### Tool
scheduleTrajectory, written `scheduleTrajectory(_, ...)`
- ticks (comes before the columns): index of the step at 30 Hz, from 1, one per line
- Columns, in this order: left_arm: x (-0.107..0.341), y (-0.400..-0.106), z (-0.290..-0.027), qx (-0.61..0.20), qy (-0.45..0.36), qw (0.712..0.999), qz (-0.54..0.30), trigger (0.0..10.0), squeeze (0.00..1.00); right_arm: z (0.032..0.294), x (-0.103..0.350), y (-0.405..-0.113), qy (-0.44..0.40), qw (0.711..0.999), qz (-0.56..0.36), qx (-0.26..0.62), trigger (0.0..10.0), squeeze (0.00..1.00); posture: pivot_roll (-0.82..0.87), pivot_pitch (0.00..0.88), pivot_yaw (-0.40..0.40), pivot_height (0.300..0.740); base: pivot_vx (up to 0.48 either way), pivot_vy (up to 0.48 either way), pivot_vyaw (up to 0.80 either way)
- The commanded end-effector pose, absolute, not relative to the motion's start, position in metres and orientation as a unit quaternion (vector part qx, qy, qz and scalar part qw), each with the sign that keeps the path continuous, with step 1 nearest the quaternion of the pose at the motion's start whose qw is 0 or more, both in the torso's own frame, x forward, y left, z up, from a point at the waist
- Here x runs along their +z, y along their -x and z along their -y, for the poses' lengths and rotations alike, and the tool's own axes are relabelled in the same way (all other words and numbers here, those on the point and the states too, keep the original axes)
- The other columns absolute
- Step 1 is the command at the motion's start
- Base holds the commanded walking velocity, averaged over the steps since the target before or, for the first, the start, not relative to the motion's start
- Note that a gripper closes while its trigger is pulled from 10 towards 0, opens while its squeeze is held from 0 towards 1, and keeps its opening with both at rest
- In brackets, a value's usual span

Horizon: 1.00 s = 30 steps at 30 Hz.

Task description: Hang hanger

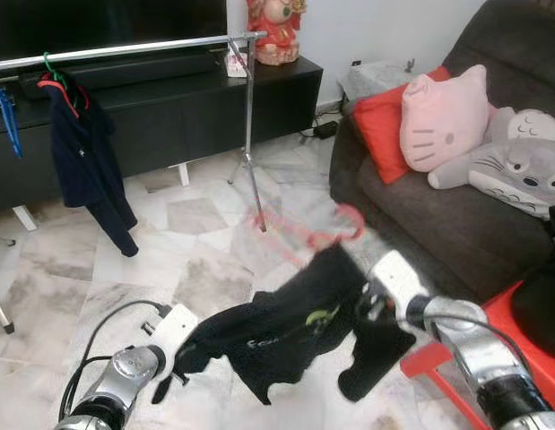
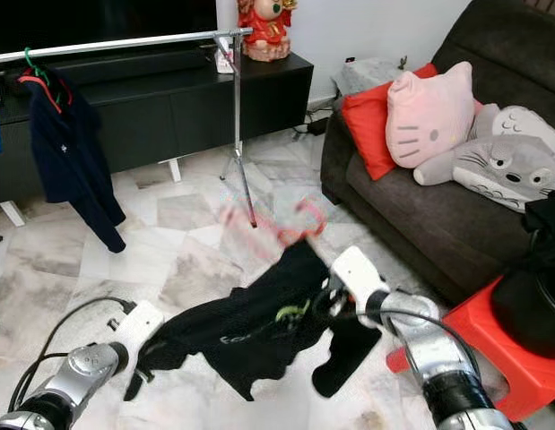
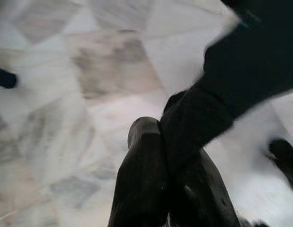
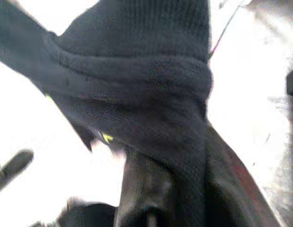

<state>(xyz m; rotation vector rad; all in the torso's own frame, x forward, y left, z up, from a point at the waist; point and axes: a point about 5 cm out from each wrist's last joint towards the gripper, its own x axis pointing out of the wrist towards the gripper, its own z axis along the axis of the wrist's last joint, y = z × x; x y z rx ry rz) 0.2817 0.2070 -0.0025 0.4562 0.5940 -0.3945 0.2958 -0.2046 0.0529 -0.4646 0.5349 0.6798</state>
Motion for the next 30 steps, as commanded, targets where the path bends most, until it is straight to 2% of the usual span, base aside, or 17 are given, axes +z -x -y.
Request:
scheduleTrajectory(1, 0.005, -0.289, -0.205, -0.188, -0.189, 0.925, -0.27, 0.0, 0.0, 0.216, 0.059, -0.302, 0.203, 0.907, -0.241, 0.279, 10.0, 0.0, -0.04, 0.0, -0.099, 0.74, 0.0, 0.0, 0.0)
scheduleTrajectory(4, 0.007, -0.288, -0.196, -0.24, -0.16, 0.92, -0.267, 0.0, 0.0, 0.206, 0.071, -0.305, 0.116, 0.928, -0.2, 0.293, 10.0, 0.0, -0.04, 0.0, -0.101, 0.74, 0.0, 0.0, 0.0)
scheduleTrajectory(7, 0.007, -0.286, -0.192, -0.271, -0.159, 0.91, -0.27, 0.1, 0.0, 0.201, 0.071, -0.304, 0.081, 0.928, -0.198, 0.305, 10.0, 0.0, -0.04, 0.0, -0.101, 0.74, 0.0, 0.0, 0.0)
scheduleTrajectory(8, 0.007, -0.285, -0.19, -0.279, -0.154, 0.907, -0.275, 1.5, 0.0, 0.2, 0.069, -0.302, 0.086, 0.923, -0.206, 0.314, 10.0, 0.0, -0.04, 0.0, -0.101, 0.74, 0.0, 0.0, 0.0)
scheduleTrajectory(9, 0.007, -0.285, -0.19, -0.286, -0.157, 0.903, -0.278, 10.0, 0.0, 0.199, 0.066, -0.3, 0.092, 0.918, -0.212, 0.323, 10.0, 0.0, -0.04, 0.0, -0.101, 0.74, 0.0, 0.0, 0.0)
scheduleTrajectory(14, 0.011, -0.287, -0.194, -0.282, -0.17, 0.907, -0.263, 10.0, 0.0, 0.195, 0.061, -0.296, 0.088, 0.908, -0.219, 0.347, 10.0, 0.0, -0.03, 0.0, -0.103, 0.74, 0.0, 0.0, 0.0)
scheduleTrajectory(15, 0.014, -0.288, -0.195, -0.285, -0.156, 0.91, -0.259, 10.0, 1.0, 0.194, 0.06, -0.294, 0.089, 0.903, -0.223, 0.356, 10.0, 0.0, -0.03, 0.0, -0.103, 0.74, 0.0, 0.0, 0.0)
scheduleTrajectory(22, 0.024, -0.287, -0.202, -0.321, -0.152, 0.901, -0.248, 10.0, 1.0, 0.2, 0.054, -0.29, 0.133, 0.88, -0.253, 0.379, 10.0, 0.0, -0.03, 0.0, -0.104, 0.74, 0.0, 0.0, 0.0)
scheduleTrajectory(27, 0.028, -0.277, -0.205, -0.386, -0.157, 0.87, -0.264, 10.0, 1.0, 0.203, 0.051, -0.29, 0.172, 0.862, -0.267, 0.394, 10.0, 0.0, -0.03, 0.0, -0.105, 0.74, 0.0, 0.0, 0.0)
scheduleTrajectory(30, 0.043, -0.276, -0.209, -0.414, -0.137, 0.865, -0.249, 10.0, 1.0, 0.203, 0.047, -0.284, 0.19, 0.832, -0.288, 0.435, 10.0, 0.0, -0.03, 0.0, -0.105, 0.74, 0.0, 0.0, 0.0)
